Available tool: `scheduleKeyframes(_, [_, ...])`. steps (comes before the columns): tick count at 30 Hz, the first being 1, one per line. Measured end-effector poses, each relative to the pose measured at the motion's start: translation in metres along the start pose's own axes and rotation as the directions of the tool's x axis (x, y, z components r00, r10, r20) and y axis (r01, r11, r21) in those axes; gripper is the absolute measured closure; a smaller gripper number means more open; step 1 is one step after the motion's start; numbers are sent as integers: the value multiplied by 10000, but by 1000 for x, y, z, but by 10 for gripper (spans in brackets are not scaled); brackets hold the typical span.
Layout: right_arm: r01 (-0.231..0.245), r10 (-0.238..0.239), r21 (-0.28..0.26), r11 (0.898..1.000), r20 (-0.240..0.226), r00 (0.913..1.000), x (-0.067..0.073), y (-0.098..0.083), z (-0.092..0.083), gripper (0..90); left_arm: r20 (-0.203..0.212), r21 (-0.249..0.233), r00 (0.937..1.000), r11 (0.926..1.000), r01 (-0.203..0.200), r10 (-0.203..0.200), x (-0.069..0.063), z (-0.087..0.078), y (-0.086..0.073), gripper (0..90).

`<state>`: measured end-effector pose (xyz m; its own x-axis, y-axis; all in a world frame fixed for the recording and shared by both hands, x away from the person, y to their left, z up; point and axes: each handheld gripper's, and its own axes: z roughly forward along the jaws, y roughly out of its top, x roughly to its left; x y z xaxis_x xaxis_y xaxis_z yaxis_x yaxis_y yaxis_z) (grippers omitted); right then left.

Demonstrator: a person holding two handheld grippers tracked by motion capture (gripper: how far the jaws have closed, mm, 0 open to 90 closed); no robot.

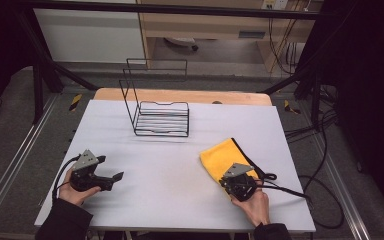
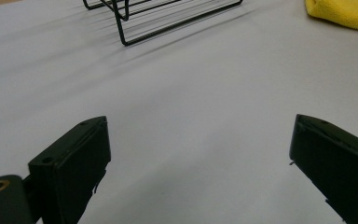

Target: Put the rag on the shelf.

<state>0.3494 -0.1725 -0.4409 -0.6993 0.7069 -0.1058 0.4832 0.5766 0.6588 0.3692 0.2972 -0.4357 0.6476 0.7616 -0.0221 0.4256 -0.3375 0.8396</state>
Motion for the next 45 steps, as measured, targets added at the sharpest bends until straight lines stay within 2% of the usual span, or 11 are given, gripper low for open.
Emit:
scheduleKeyframes(8, [-744, 738, -131, 9971, -408, 9964, -1, 10, -4, 857, 2, -15, 10000, 10000, 17, -17, 0, 0, 0, 53])
scheduleKeyframes(14, [-1213, 1182, -363, 9920, -763, 9900, 10, 24, 0, 857, 21, 49, 10000, 10000, 55, -55, 0, 1, 0, 51])
scheduleKeyframes(22, [-1437, 1378, -440, 9886, -1154, 9837, 32, 39, 10, 856, 39, -16, 9999, 9999, 116, -116, -1, 1, 0, 51])
scheduleKeyframes(25, [-1529, 1440, -555, 9867, -1396, 9797, 45, 47, 15, 856, 56, -27, 9999, 9999, 125, -125, -1, 1, 0, 51])
scheduleKeyframes(29, [-1461, 1356, -599, 9875, -1519, 9790, 56, 53, 22, 855, 77, -33, 9999, 9999, 131, -130, -2, 1, 0, 51])
scheduleKeyframes(35, [-1467, 1339, -613, 9873, -1770, 9751, 64, 56, 29, 845, 84, -39, 9998, 9998, 179, -179, -2, 2, 0, 51])
scheduleKeyframes(38, [-1388, 1251, -593, 9885, -1931, 9732, 63, 55, 30, 785, 80, -61, 9997, 9997, 237, -237, -3, 2, 0, 52])
scheduleKeyframes(39, [-1411, 1237, -686, 9876, -2126, 9693, 62, 56, 29, 767, 73, -80, 9996, 9996, 280, -279, -3, 2, 0, 53])
scheduleKeyframes(40, [-1575, 1354, -764, 9846, -2385, 9617, 61, 56, 27, 740, 63, -80, 9995, 9995, 312, -312, -3, 2, 1, 54])
scheduleKeyframes(41, [-1679, 1409, -917, 9815, -2471, 9587, 59, 57, 25, 704, 78, -76, 9993, 9993, 354, -353, -3, 2, 1, 55])
scheduleKeyframes(45, [-1518, 1201, -1321, 9795, -2217, 9677, 45, 58, 13, 586, 88, 39, 9993, 9993, 361, -361, -4, 3, 1, 58])
